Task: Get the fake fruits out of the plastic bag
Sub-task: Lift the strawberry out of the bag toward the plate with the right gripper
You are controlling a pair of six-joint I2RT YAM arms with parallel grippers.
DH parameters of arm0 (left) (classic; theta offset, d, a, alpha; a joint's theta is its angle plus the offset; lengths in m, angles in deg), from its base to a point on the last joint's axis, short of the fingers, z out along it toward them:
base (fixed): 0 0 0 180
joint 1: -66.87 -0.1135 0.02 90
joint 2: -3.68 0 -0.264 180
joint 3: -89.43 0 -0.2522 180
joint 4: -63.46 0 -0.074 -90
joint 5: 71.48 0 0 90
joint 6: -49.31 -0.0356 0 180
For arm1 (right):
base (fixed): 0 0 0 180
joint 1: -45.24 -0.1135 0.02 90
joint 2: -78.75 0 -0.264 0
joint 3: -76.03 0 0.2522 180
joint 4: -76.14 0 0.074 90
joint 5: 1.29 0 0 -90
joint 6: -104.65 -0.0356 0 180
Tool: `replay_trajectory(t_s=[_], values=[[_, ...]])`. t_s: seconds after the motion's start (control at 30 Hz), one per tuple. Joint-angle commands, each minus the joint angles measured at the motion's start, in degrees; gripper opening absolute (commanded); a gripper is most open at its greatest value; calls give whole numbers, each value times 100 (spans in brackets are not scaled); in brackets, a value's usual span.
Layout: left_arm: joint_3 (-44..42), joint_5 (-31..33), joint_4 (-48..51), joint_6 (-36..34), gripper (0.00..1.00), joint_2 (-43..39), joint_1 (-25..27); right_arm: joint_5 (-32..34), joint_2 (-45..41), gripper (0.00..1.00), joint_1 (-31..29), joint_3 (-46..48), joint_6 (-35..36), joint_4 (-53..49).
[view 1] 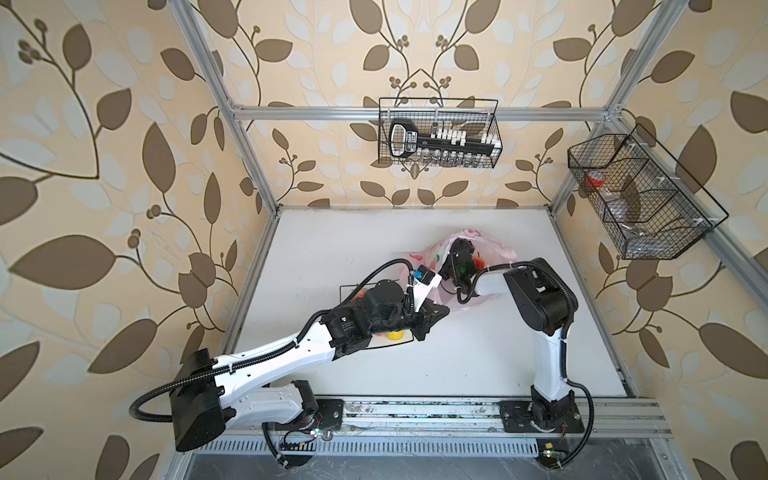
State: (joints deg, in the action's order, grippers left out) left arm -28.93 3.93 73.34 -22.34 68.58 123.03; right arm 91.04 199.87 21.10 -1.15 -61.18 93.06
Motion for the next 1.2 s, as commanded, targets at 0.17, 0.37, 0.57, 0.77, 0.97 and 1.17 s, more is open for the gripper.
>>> replay_trajectory(t_s=[0.17,0.37,0.57,0.77,0.97,1.17], values=[[-280,338,1,14,0,-671,-18,43,57,42,-5,-30,151,-615],[-540,999,-16,247,0,-821,-17,142,-633,40,-11,354,657,-682],[-620,1204,-95,446,0,-679,-18,188,-1353,40,8,1070,873,-574],[-611,1296,-192,562,0,-494,-17,235,-1987,40,151,1790,935,-553],[-513,1494,-254,599,0,-293,-18,90,-2725,40,212,2388,1068,-545],[-400,1630,-396,590,0,-94,-35,26,-3631,40,212,2809,1256,-830]])
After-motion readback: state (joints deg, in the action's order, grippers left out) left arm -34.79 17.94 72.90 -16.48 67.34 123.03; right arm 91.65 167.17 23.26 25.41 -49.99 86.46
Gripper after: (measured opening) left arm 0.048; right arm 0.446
